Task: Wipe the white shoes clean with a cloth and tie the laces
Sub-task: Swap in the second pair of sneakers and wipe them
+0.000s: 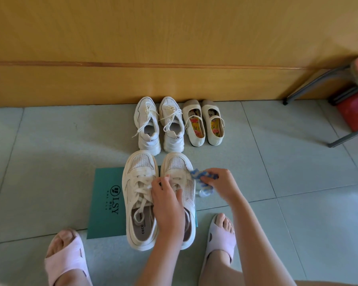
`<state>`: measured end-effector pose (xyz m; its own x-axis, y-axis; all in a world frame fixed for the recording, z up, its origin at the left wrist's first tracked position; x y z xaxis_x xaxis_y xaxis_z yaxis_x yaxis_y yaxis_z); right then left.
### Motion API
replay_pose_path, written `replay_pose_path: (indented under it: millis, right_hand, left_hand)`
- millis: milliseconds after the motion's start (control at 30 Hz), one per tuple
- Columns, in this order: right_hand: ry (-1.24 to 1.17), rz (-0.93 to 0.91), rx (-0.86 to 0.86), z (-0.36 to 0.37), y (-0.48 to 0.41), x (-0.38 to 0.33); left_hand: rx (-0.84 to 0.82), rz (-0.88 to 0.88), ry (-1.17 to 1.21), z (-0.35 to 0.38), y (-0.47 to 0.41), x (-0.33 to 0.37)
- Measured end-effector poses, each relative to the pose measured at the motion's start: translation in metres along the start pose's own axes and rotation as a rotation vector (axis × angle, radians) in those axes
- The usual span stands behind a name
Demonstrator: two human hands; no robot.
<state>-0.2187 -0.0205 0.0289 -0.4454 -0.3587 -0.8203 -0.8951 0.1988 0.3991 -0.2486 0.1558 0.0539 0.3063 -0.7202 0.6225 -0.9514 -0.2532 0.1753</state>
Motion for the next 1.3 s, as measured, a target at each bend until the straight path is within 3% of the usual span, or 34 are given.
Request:
replay_pose_path:
  millis: [100, 200, 400, 567, 633, 767, 1033, 1200, 1300]
  right_hand:
    - [-0.208, -0.001, 0.292, -0.016, -0.014, -0.009]
    - [-0.261, -0.013, 0.401, -0.01, -0.036, -0.026]
    - [-0.237, -0.093, 0.227, 0.033, -0.07, -0.052]
    - [0.184, -0.129, 0.159, 0.046, -0.073, -0.039]
    - [0.246, -0.171, 0.143, 0.041, -0.062, -0.039]
    - [0.168, -0.194, 0.129, 0.03, -0.037, -0.028]
    - [-0.034, -0.046, 0.207, 0.023, 0.005, 0.008]
    - [-0.168, 0.009, 0.394, 0.004, -0.014, -0.008]
    - [-0.214, -0.083, 0.452, 0.007, -0.035, -0.038]
  left_hand:
    - [-0.002, 0.001, -0.032, 0.0, -0.001, -0.001]
    - [0.022, 0.024, -0.07, 0.004, -0.002, -0.004]
    - [0.05, 0.043, -0.054, 0.007, -0.004, -0.005]
    - [0.04, 0.038, -0.079, 0.006, -0.004, -0.004]
    - [0.043, 0.027, -0.079, 0.003, -0.004, -0.002]
    - [-0.003, 0.007, -0.05, 0.003, -0.002, -0.002]
    - [-0.013, -0.02, -0.007, 0.003, -0.003, -0.002]
    - [-0.019, 0.0, -0.03, -0.001, -0.001, 0.0]
    - [-0.005, 0.025, -0.048, 0.0, -0.001, -0.001]
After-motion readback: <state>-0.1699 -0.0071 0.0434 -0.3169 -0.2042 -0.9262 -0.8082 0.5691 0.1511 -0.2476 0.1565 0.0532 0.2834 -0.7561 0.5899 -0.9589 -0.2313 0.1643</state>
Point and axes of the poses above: each hand's wrist, its own y-axis away from the middle knuckle, its own z-axis out of the palm, x = y × z, the point moved 5 cm from there along -y, towards the middle knuckle, and after that the axes turned 6 degrees about -z, right-handed, at the moved point
